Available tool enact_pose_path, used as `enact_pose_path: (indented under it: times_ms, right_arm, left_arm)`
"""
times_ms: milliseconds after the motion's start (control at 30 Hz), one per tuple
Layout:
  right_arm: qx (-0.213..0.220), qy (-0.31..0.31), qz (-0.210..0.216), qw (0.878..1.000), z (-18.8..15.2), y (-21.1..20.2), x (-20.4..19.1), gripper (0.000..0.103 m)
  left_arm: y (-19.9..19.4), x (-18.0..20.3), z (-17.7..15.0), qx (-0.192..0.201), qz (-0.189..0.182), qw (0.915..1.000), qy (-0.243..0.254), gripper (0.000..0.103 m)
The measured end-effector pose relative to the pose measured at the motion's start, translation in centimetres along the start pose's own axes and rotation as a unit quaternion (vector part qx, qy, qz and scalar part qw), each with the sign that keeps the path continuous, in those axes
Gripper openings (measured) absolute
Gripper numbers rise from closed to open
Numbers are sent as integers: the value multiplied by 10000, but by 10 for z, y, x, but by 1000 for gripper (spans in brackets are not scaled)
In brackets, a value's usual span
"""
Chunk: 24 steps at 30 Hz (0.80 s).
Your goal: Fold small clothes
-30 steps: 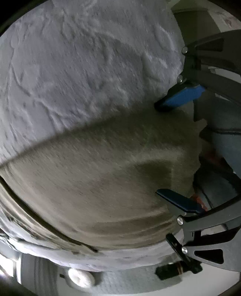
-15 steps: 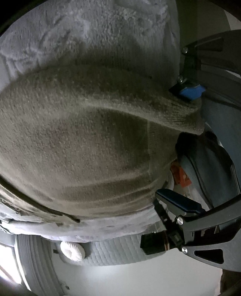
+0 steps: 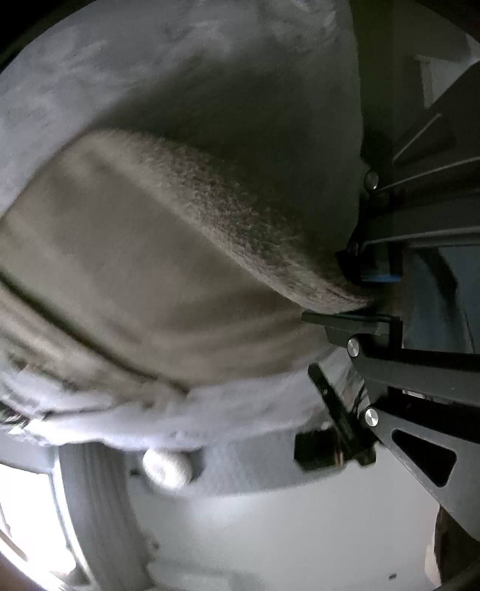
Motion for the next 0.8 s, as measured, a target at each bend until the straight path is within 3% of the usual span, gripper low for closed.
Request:
enact_pose_path:
  times_ms: [133, 233, 433, 600, 700, 767, 800]
  right_arm:
    - [266, -6, 491, 9984, 13, -12, -36, 13]
    - [501, -8, 779, 9957, 26, -17, -62, 13]
    - [1091, 330, 1238, 9857, 61, -19, -94, 12]
    - [1383, 949, 1404, 9758, 107, -19, -92, 13]
    - [1381, 1007, 1291, 9768, 130, -15, -96, 12]
    - [1322, 995, 1203, 9789, 140, -14, -98, 13]
    - [1266, 997, 1189, 9797, 146, -11, -100, 13]
  left_arm:
    - [-31, -7, 34, 377, -422, 9984, 26, 6]
    - [-48, -9, 59, 531, -359, 9978, 150, 6]
    - [-65, -3, 121, 575, 551, 9925, 930, 7]
    - [-40, -8, 173, 349, 859, 9878, 1250, 7]
    - [-39, -23, 186, 161, 1062, 9874, 1162, 7]
    - [-41, -26, 193, 226, 1217, 9859, 1128, 28]
    - [-43, -26, 196, 296, 1324, 9844, 1124, 65]
Point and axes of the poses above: each gripper's, at about its wrist camera, not at the fingertips, and y roughly the way its jaws point, x to its right, z to its top, the point moved 1 cm from there along y, roughly the way its jaws point, and after that the axes turned 15 degrees about y, right-handed, at the moved point
